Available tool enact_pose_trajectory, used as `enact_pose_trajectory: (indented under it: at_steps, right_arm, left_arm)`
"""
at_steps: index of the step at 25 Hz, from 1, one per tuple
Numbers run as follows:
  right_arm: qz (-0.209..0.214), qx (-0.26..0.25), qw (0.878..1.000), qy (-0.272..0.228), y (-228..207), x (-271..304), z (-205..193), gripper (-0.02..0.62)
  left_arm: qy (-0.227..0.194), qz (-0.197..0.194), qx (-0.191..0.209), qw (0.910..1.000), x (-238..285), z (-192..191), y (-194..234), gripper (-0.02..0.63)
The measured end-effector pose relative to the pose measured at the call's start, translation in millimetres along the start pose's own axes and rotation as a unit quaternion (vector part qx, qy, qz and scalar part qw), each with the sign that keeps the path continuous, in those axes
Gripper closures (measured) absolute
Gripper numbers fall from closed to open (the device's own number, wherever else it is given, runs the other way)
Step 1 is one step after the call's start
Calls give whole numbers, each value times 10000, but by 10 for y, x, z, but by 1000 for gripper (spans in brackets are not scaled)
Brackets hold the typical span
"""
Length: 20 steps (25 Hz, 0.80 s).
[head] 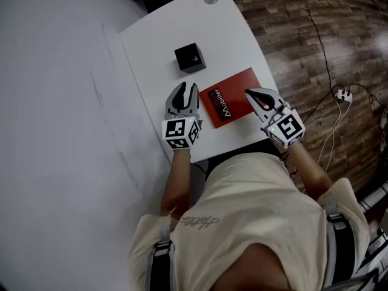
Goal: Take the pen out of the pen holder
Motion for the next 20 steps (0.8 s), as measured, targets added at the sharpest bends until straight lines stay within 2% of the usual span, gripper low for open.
enact_pose_trajectory:
  at_steps: [12, 20]
  right_arm:
    - [-210, 205, 9995, 139, -217, 32, -179, 588]
    - [-431, 328, 9984, 158, -419, 115, -132, 588]
  left_arm:
    - [368, -161, 23, 9992, 772, -98, 257, 479]
    - [619, -188, 42, 9979, 1127, -229, 362, 479]
Point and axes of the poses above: the fingertips, and each gripper's own axes: x forward along the fingers, y to its left, z out of its top, the point moved 5 cm from there along -x, backward along the fingers
